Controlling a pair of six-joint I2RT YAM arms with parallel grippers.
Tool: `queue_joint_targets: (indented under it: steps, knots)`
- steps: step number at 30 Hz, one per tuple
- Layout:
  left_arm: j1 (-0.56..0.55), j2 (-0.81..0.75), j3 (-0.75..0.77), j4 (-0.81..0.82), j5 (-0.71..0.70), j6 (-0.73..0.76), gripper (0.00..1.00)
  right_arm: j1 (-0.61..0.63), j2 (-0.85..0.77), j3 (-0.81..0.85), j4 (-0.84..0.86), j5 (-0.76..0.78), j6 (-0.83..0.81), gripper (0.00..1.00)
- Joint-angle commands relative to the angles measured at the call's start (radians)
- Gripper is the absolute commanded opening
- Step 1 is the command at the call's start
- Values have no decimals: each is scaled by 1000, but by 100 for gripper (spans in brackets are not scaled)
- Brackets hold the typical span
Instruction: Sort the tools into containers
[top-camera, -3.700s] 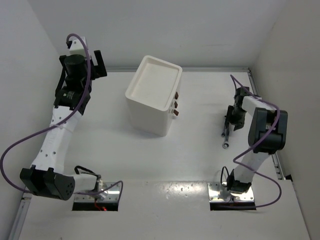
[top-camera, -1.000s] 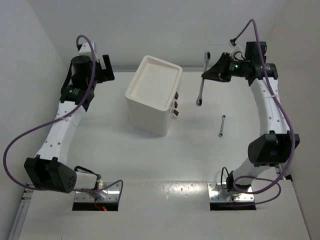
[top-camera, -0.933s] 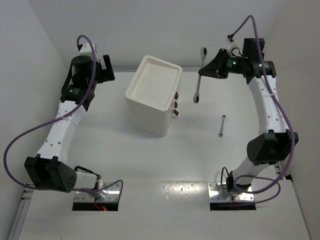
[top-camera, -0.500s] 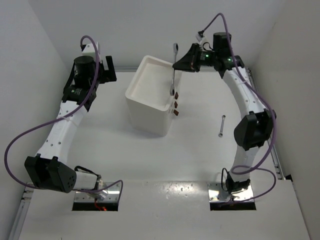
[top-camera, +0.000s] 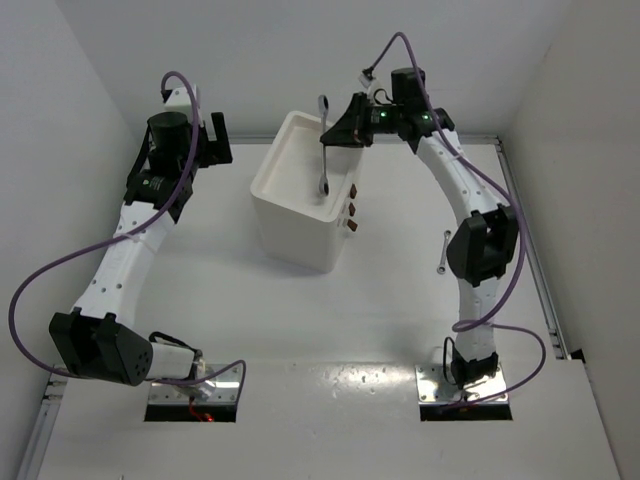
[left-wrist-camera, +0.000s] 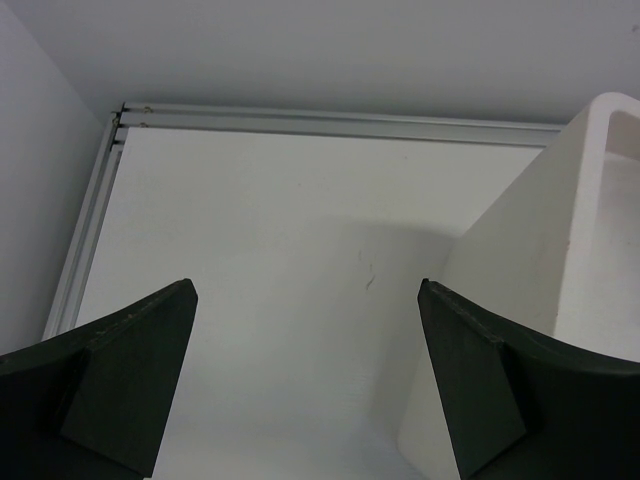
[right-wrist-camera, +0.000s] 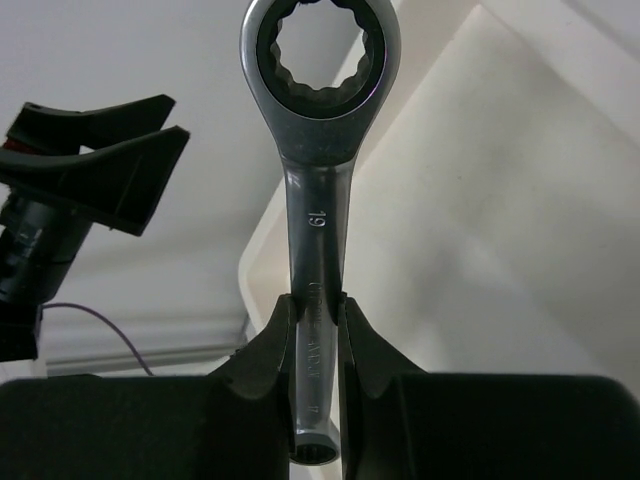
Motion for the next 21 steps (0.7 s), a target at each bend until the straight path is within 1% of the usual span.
queue_joint_targets:
  steps: [1,8,12,19,20,21]
  knots:
    - [0,-13,1,13,-12,2,99,13,11,72,-27,2,-69,0]
    - [0,-13,1,13,-21,2,99,44,56,81,-70,20,-135,0]
    - [9,-23,-9,13,-21,11,99,63,65,100,-116,72,-179,0]
    - [9,-23,-18,13,-21,11,99,74,65,77,-125,141,-150,0]
    - [9,-32,-18,13,-21,11,99,74,65,66,-125,141,-141,1]
    - [9,-32,-18,13,-21,11,99,74,65,66,-113,141,-141,12]
